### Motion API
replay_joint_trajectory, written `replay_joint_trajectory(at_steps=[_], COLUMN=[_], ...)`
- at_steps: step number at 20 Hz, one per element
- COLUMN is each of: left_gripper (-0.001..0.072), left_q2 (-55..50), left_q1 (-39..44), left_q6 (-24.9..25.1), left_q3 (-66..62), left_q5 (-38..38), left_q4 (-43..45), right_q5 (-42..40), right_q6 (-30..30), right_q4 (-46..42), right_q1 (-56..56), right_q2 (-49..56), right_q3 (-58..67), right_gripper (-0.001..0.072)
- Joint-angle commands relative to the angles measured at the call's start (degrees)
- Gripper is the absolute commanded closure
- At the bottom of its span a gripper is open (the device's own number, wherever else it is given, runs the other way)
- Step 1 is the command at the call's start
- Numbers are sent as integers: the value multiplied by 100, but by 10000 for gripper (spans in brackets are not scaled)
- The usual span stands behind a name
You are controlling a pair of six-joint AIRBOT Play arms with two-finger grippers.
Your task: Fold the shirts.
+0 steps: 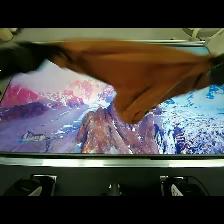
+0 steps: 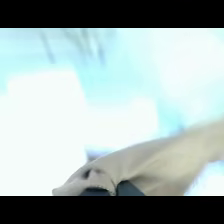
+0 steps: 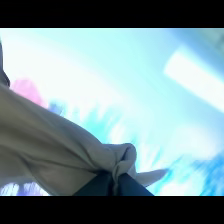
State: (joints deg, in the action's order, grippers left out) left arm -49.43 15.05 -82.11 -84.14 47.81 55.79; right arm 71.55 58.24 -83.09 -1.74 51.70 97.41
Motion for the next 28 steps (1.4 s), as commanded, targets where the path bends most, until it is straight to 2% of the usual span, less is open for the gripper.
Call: replay_joint_trajectory(at_steps=[1,6,10,12,16,20,21,23,25,26,28], left_gripper=[683,683,683,682,682,681,681,681,681,681,681], left_q2=[1023,1060,879,785,431,-199,-374,-627,-625,-614,-614], left_q1=[-715,-723,-721,-719,-675,-535,-466,-396,-407,-442,-549], left_q6=[-404,-404,-409,-411,-588,-584,-577,-529,-269,-162,-118], left_q3=[-345,-339,98,708,2337,3508,3685,3727,3700,3659,3591], left_q5=[-553,-190,822,1086,1110,815,645,610,520,525,520], left_q4=[282,450,879,874,669,267,72,9,15,13,33], right_q5=[-501,254,730,892,411,603,726,957,1405,1744,2479], right_q6=[203,160,92,61,39,271,289,227,-131,-175,-83], right_q4=[-195,-192,-203,-129,479,2122,2538,3058,2959,2863,1965], right_q1=[0,0,0,0,0,22,57,39,-142,-286,-457], right_q2=[-697,-708,-184,426,2356,4531,4935,5311,5222,5082,4793], right_q3=[728,728,726,662,448,442,442,444,566,581,439], right_gripper=[692,691,691,691,689,686,641,375,132,80,106])
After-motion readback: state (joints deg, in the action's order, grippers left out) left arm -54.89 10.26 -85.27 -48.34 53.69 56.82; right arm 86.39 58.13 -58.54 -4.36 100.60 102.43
